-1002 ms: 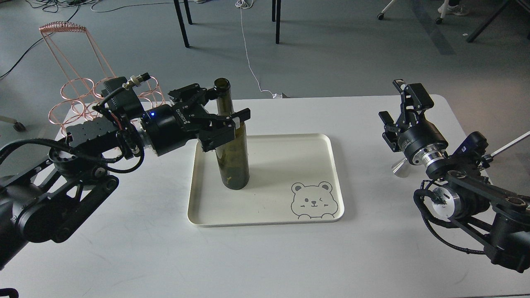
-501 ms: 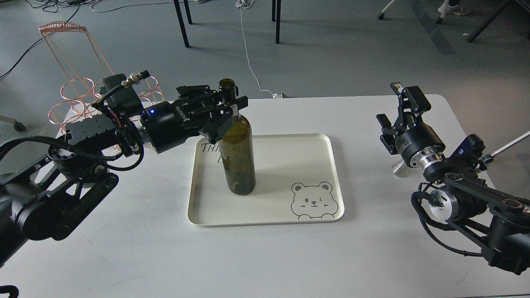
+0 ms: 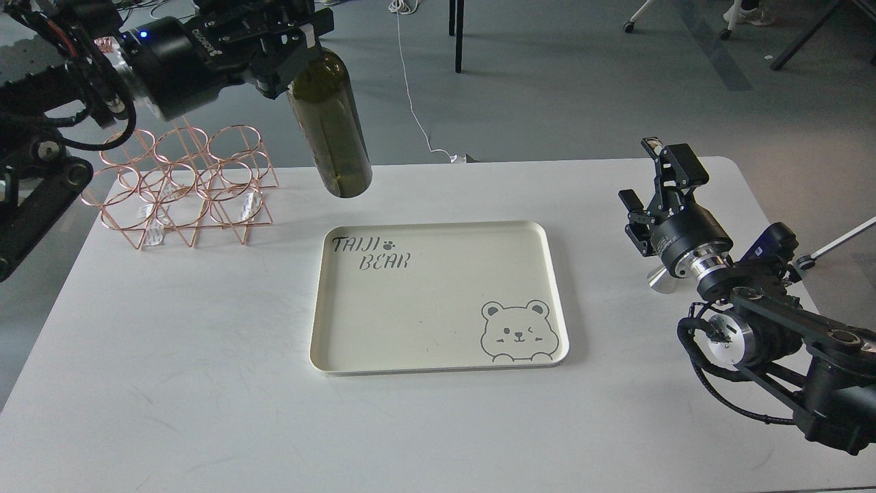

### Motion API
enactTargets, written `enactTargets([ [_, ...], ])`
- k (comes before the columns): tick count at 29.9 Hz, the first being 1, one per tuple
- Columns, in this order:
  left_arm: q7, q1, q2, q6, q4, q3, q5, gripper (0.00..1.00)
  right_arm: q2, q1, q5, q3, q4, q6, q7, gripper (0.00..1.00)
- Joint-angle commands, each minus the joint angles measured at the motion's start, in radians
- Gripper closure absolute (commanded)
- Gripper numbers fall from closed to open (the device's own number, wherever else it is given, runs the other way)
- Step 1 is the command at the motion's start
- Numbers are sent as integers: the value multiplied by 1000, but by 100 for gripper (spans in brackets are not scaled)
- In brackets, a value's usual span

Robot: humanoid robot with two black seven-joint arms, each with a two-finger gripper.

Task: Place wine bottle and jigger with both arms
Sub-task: 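Carry the bottle over the copper wine rack and lower it in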

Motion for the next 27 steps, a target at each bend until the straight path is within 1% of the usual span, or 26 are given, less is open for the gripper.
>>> enactTargets([
  [1, -1, -30, 53, -2, 98, 1, -2, 81, 0, 0, -2, -1, 1, 0, 0, 1],
  [5, -1, -27, 98, -2, 115, 2, -4, 81, 0, 0, -2, -1, 0, 0, 0, 1],
  [8, -1, -25, 102, -2, 120, 15, -5, 81, 0, 0, -2, -1, 0, 0, 0, 1],
  [13, -1, -25, 93, 4, 156, 65, -28, 81, 0, -2, -2, 1, 0, 0, 0, 1],
  [27, -1, -21, 58, 13, 225, 67, -31, 81, 0, -10, -3, 1, 1, -12, 0, 1],
])
